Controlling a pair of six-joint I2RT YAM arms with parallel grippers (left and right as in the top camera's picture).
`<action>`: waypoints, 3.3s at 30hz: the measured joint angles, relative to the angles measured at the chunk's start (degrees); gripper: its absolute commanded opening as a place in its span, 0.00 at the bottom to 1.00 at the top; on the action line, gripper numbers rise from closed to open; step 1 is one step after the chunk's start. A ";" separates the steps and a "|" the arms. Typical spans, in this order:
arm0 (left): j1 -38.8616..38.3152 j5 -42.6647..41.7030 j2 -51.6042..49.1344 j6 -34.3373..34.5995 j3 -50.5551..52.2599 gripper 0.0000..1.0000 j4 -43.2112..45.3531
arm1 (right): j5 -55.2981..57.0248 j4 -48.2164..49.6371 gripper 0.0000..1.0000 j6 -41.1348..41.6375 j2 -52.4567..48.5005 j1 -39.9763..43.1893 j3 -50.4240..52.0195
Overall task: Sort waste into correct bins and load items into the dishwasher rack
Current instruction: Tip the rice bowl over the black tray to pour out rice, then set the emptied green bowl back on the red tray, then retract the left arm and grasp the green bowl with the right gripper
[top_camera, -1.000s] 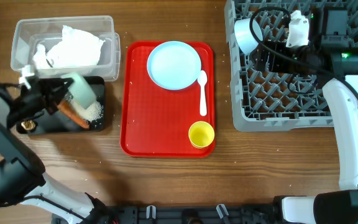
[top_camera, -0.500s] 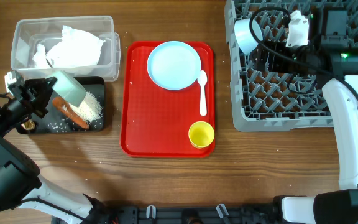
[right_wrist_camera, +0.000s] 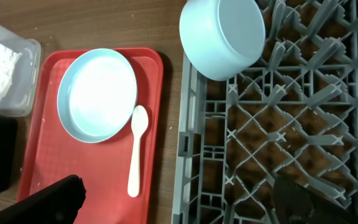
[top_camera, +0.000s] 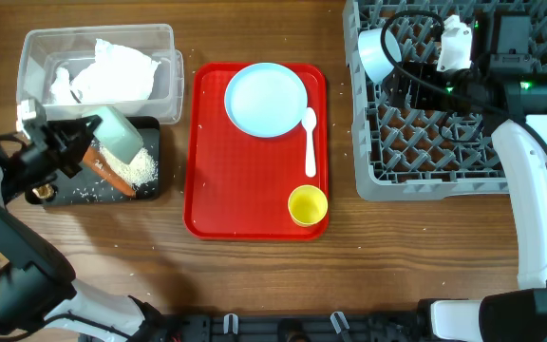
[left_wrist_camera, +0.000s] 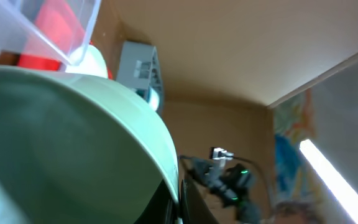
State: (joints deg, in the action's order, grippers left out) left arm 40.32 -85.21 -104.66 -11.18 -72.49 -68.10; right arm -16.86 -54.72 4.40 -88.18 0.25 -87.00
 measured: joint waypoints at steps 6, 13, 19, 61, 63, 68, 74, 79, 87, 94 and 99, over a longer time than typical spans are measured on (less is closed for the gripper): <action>-1.11 -1.36 2.05 0.94 -0.26 0.04 -8.22 | 0.02 0.04 1.00 -0.20 0.00 0.00 0.26; -20.13 11.43 14.84 3.67 -4.02 0.04 3.15 | 0.22 0.94 1.00 -0.20 0.00 0.00 0.31; -46.71 51.71 18.73 21.49 -5.11 0.04 10.38 | 0.22 0.74 1.00 -0.20 0.00 0.00 0.31; -70.03 73.33 5.40 30.69 -7.67 0.75 19.50 | 0.20 0.74 1.00 1.60 0.00 0.00 0.31; -69.48 73.33 6.84 28.39 -8.00 0.77 18.38 | 0.15 0.74 1.00 1.60 0.00 0.00 0.31; -67.25 73.37 9.16 27.17 -8.04 0.91 16.20 | -4.59 2.82 0.93 3.45 0.00 -1.16 0.31; -47.17 74.62 16.48 32.13 -8.17 0.99 15.65 | -4.94 9.29 0.92 12.11 -7.23 -15.82 0.31; -39.32 74.66 16.44 32.54 -8.17 0.99 14.27 | -4.72 13.03 0.86 16.87 -20.68 -28.41 0.42; -38.51 76.85 16.44 32.52 -8.17 1.00 12.28 | -3.43 14.95 0.64 25.64 -31.98 -34.67 0.46; -38.51 79.87 16.44 32.54 -8.17 0.99 12.09 | -3.48 15.39 0.04 27.50 -33.66 -34.67 0.63; -38.51 80.04 16.44 32.52 -8.17 1.00 12.04 | -3.45 16.15 0.04 27.45 -32.13 -33.68 0.63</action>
State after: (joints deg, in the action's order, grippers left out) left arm 1.80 -5.17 -88.23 21.34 -80.66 -56.05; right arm -20.32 -38.57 31.86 -120.31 -33.43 -86.37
